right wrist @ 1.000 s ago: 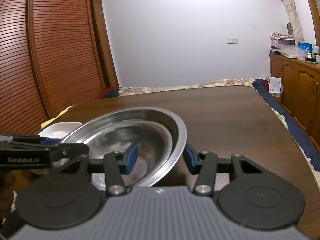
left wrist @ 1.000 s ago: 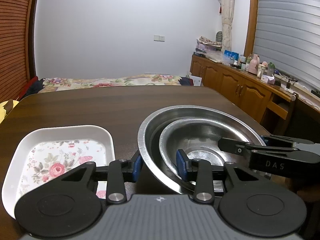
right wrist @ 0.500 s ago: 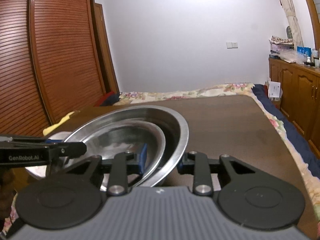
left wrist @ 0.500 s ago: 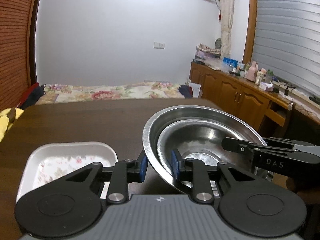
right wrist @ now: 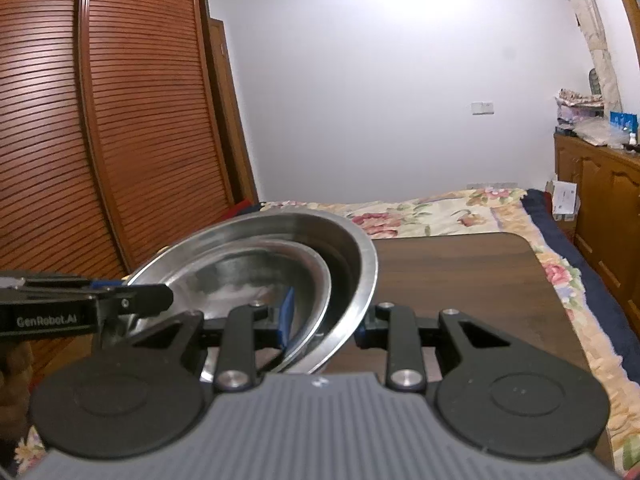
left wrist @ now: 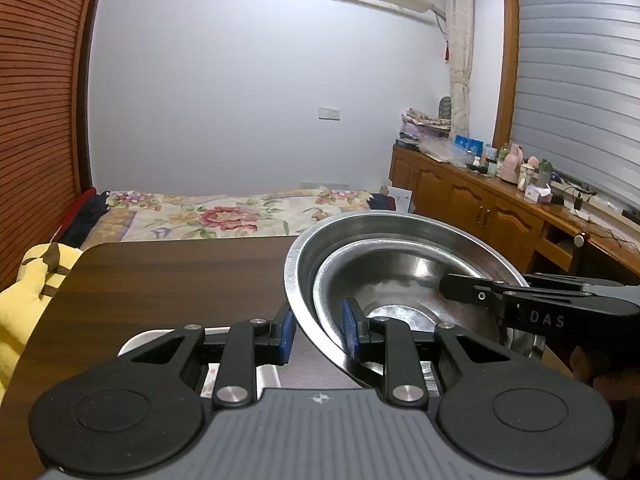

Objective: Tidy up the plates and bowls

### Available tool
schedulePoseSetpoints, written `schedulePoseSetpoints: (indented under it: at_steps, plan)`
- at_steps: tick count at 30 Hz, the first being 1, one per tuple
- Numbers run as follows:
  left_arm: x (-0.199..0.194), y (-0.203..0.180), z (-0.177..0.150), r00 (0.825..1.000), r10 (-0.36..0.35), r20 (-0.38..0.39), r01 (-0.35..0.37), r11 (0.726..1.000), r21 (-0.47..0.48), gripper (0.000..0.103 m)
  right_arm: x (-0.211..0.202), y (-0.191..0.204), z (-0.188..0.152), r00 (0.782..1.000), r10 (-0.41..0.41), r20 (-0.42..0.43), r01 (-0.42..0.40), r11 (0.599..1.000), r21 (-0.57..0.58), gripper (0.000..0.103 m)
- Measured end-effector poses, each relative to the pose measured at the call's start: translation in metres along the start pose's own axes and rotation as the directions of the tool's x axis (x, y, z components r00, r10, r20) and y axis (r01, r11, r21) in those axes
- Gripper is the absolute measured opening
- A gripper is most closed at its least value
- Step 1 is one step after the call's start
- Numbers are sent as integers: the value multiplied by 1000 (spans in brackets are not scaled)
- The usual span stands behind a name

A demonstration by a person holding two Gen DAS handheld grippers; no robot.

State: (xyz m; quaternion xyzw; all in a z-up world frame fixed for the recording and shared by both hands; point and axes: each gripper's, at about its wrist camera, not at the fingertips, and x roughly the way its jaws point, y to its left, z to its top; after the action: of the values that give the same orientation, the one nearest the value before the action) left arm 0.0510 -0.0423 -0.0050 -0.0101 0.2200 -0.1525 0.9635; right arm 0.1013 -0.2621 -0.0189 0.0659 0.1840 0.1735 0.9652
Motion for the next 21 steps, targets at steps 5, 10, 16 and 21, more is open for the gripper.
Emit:
schedulePoseSetpoints:
  at_steps: [5,10,16,21]
  plan:
    - [-8,6,1,1000,11,-1,-11,1000,-14,27,1,11,5,1000,20,-13,-20,1000,-10,32]
    - [-15,11,4,999,32,1,-32,999,-17,27,3,24,6,999,37,-15,-38,999,-31,32]
    - [-21,23,3,998,60,1,-60,998,-29,27,10,35,6,998,55,-38,-57,997,-49,32]
    - [-23,36,0,997,79,-4,-79,996,-45,27,17,46,5,996,71,-59,-75,995,-59,32]
